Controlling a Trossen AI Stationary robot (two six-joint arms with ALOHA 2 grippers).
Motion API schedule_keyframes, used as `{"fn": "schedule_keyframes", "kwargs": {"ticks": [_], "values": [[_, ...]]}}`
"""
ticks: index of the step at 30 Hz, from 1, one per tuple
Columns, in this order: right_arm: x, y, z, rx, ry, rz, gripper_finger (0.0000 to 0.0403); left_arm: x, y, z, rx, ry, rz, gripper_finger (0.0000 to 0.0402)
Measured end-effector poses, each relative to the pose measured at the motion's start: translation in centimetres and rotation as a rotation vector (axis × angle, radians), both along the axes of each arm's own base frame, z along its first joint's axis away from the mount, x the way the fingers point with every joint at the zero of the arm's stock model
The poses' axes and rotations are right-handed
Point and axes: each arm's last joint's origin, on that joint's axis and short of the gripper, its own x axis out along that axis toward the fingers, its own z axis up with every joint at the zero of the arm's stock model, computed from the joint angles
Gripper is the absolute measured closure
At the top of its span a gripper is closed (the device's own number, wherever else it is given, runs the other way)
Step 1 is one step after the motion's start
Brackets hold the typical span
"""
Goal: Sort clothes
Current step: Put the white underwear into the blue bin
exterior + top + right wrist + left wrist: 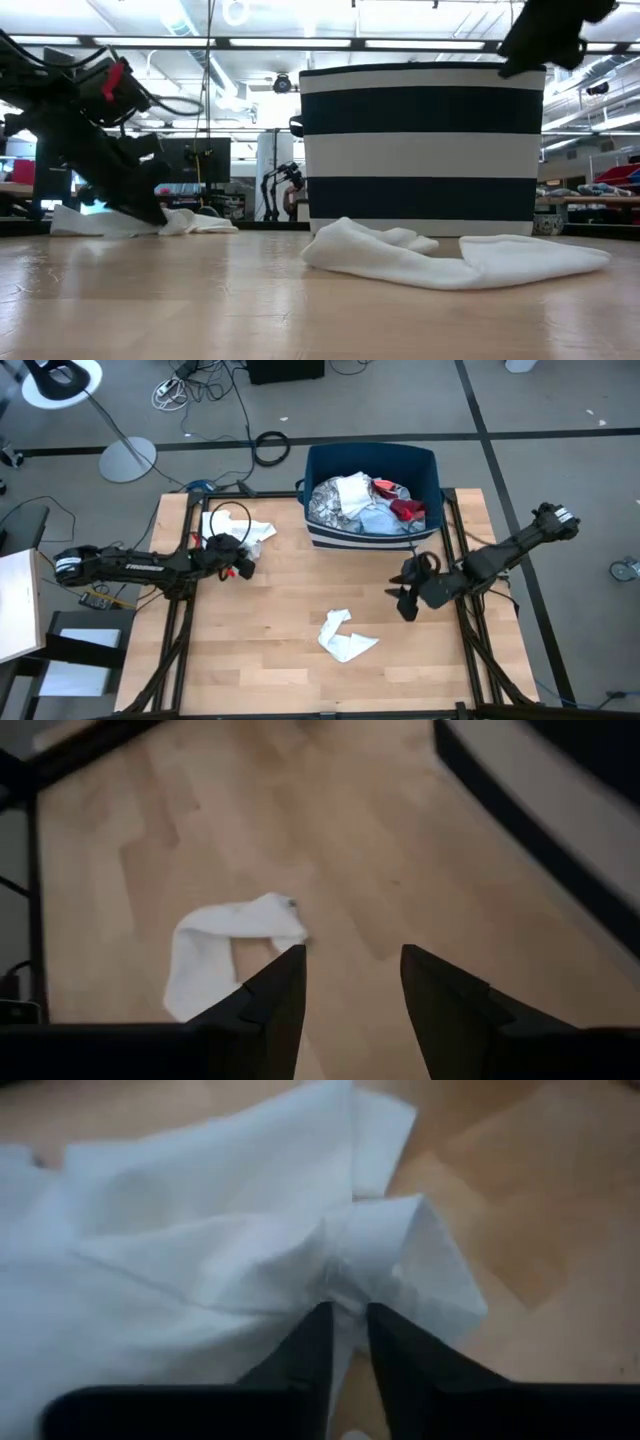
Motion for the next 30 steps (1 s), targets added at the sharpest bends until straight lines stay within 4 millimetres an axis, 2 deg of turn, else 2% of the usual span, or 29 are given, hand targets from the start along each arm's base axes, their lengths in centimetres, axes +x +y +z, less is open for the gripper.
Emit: {"fn": "schedule_keyframes", "kwargs": {"ticks": [2,4,7,11,15,18,23,27,30], "values": [[0.4,0.4,-1.5,0.010,-0.040,-0.005,0.0238,0.0,0.0,0.0,-0.021,-0.004,-0.017,0.0368],[0.7,0.7,-3.0,0.011,-0.085,-0.018,0.0238,0.4,0.0,0.3,-0.023,-0.055,-0.048,0.0391],[1.1,1.0,-5.4,0.030,-0.163,-0.035,0.0238,1.4,0.2,1.7,-0.004,-0.153,-0.094,0.0398],[1.1,1.1,-8.9,0.028,-0.225,-0.041,0.0238,3.6,0.5,5.4,0.070,-0.243,-0.179,0.0400],[0.9,0.7,-11.4,0.008,-0.251,-0.085,0.0238,4.9,0.7,8.9,0.134,-0.185,-0.225,0.0400],[0.8,0.7,-12.2,0.014,-0.249,-0.076,0.0238,4.8,0.9,9.8,0.156,-0.049,-0.200,0.0400],[0.9,0.6,-12.2,-0.004,-0.244,-0.068,0.0238,4.1,0.8,8.9,0.160,0.081,-0.176,0.0393],[1.0,0.6,-12.2,-0.009,-0.246,-0.066,0.0238,3.1,0.7,6.5,0.110,0.123,-0.113,0.0369],[1.1,0.5,-12.1,-0.014,-0.246,-0.066,0.0238,2.4,0.7,5.0,0.074,0.120,-0.069,0.0335]]}}
